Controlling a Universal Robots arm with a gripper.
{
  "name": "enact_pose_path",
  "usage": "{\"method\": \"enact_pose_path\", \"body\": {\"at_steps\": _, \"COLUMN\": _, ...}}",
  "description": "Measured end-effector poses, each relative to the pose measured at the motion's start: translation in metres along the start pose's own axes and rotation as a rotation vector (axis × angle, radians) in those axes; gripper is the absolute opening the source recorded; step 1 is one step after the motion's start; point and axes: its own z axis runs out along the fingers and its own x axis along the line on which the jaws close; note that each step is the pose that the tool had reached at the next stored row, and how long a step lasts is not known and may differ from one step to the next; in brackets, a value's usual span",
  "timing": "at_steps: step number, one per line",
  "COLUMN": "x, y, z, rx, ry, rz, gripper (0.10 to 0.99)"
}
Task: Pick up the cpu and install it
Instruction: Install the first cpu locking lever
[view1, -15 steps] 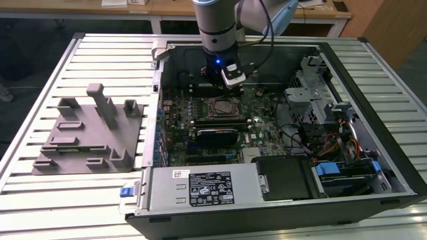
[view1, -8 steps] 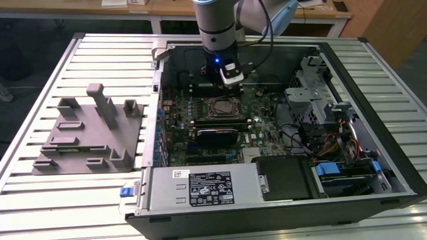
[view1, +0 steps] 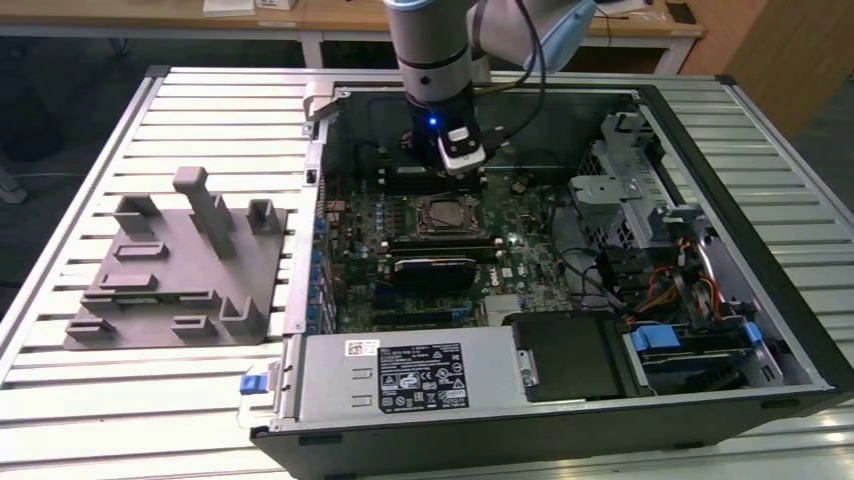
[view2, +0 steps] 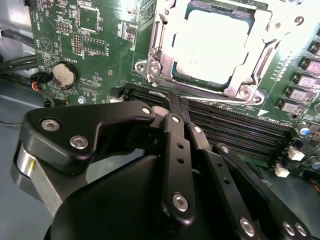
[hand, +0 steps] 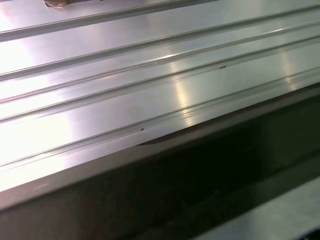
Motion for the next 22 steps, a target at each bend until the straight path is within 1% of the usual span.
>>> {"method": "enact_pose_path", "body": {"at_steps": 7, "x": 0.0029, "y": -0.0011, "z": 0.0008, "rx": 0.001, "ry": -0.0057, "rz": 0.010, "gripper": 0.106}}
{"method": "enact_pose_path", "body": {"at_steps": 12, "x": 0.0033, "y": -0.0014, "z": 0.0029, "rx": 0.002, "ry": -0.0142, "rz": 0.013, "gripper": 0.106}}
{"method": "enact_pose_path", "body": {"at_steps": 22, "x": 0.0034, "y": -0.0028, "z": 0.0055, "rx": 0.006, "ry": -0.0254, "rz": 0.015, "gripper": 0.106}}
